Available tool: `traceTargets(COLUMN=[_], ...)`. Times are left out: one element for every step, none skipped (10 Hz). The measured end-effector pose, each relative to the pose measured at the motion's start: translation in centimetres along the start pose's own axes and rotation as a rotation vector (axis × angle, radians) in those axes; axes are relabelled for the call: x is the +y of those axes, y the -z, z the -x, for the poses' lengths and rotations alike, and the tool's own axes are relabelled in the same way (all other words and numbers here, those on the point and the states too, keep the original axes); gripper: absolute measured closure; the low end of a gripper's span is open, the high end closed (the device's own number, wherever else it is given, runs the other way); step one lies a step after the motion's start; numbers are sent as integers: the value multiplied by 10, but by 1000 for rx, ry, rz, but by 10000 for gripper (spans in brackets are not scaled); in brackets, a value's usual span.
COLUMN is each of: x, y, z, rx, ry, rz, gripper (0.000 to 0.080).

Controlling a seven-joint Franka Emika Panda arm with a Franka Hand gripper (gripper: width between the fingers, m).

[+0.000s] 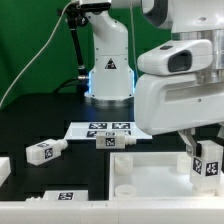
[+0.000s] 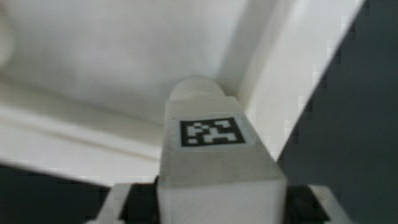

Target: Assemble one leg

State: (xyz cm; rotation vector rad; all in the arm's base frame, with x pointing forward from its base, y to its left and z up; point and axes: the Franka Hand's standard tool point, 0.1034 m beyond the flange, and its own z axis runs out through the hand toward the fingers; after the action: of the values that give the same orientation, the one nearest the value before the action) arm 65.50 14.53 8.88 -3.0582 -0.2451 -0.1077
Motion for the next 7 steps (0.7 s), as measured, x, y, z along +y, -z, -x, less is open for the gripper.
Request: traceTargets(x=[0, 1, 2, 4, 5, 5, 5], y=[0, 0, 0, -1, -2, -2, -2], z=[0, 0, -1, -1, -1, 0, 0], rx=[1, 5, 7, 7, 10, 9, 3], ry=[-109, -194, -337, -473, -595, -755, -884], rz=[0, -1, -11, -26, -41, -43, -46], gripper=[515, 515, 515, 515, 515, 515, 515])
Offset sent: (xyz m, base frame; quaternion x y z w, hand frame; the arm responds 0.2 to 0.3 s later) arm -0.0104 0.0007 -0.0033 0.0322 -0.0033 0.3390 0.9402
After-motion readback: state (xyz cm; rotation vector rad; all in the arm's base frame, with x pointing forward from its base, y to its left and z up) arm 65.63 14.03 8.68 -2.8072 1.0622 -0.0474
